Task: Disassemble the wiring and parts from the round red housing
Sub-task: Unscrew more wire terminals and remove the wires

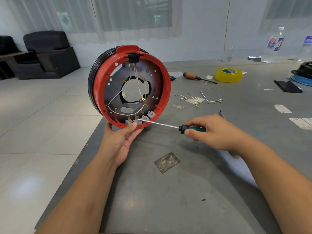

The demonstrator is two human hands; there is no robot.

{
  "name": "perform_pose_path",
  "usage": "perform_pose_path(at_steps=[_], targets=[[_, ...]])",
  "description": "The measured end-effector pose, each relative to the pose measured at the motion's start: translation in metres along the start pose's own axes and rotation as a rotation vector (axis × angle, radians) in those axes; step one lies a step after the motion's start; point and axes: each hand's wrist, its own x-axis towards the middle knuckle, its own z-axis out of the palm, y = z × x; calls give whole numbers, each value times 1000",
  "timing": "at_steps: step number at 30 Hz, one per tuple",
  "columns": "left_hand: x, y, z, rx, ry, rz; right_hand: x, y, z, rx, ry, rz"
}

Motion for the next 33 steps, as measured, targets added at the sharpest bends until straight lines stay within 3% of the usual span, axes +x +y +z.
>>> perform_pose_path(at_steps=[15,33], targets=[[-5,-2,5,106,-18,20,-1,-3,-3,-13,-3,7],[1,-1,0,-20,49,33,0,-20,16,-70,-83,-12]])
